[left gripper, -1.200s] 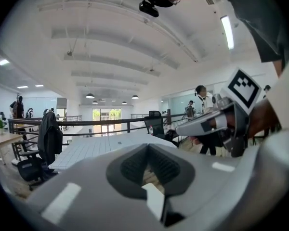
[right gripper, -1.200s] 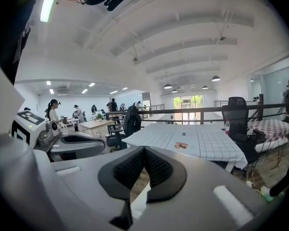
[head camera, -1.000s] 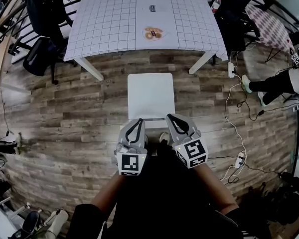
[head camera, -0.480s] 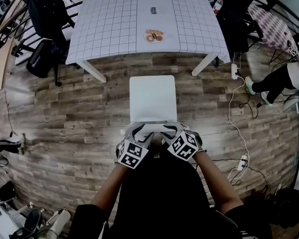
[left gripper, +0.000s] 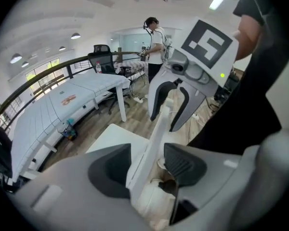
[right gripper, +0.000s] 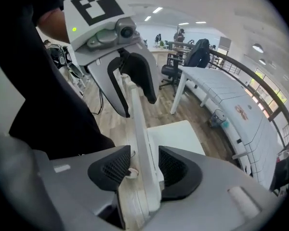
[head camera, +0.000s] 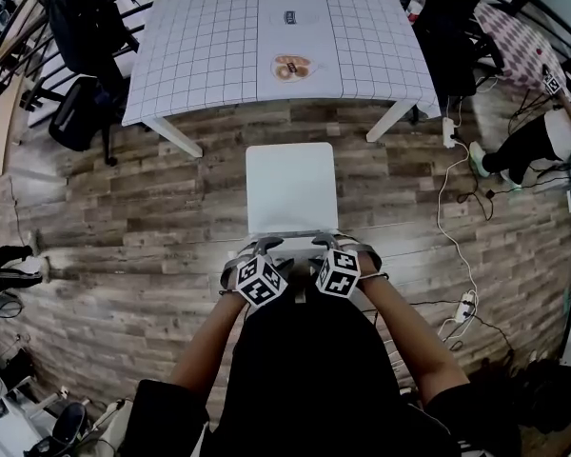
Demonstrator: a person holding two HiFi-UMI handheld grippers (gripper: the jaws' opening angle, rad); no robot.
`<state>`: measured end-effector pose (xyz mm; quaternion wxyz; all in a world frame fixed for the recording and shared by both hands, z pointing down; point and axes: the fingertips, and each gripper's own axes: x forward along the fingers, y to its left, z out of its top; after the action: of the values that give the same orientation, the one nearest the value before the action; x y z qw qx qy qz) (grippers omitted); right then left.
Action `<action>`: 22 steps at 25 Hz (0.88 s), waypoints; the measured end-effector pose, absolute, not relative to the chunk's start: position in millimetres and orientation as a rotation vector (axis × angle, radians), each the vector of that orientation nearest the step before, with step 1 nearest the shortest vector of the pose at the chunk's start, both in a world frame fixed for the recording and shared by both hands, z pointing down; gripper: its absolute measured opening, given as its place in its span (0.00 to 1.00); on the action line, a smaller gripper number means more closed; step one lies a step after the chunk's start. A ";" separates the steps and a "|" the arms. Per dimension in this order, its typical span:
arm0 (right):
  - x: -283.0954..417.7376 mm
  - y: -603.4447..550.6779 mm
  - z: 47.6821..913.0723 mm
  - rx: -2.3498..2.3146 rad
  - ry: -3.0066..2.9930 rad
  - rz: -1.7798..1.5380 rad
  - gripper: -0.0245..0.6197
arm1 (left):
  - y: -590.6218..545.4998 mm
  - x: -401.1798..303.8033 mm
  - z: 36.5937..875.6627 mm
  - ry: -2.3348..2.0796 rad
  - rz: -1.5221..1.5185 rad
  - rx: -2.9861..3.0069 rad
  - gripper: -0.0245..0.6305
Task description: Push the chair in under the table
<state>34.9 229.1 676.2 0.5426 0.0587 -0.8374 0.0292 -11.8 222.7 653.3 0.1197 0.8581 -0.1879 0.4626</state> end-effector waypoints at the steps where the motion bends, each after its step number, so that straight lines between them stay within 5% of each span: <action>1: 39.5 235.9 677.6 0.126 -1.975 0.062 0.32 | 230.0 -8.0 653.5 -0.518 1.370 2.506 0.37; 22: 37.0 234.5 760.4 -0.051 -1.787 -0.067 0.30 | 240.2 -3.1 743.2 -0.090 1.848 2.405 0.36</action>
<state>37.0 234.5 760.4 0.6259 -0.0221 -0.7791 -0.0290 -3.1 240.2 743.2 0.0536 0.7915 -0.0298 0.6081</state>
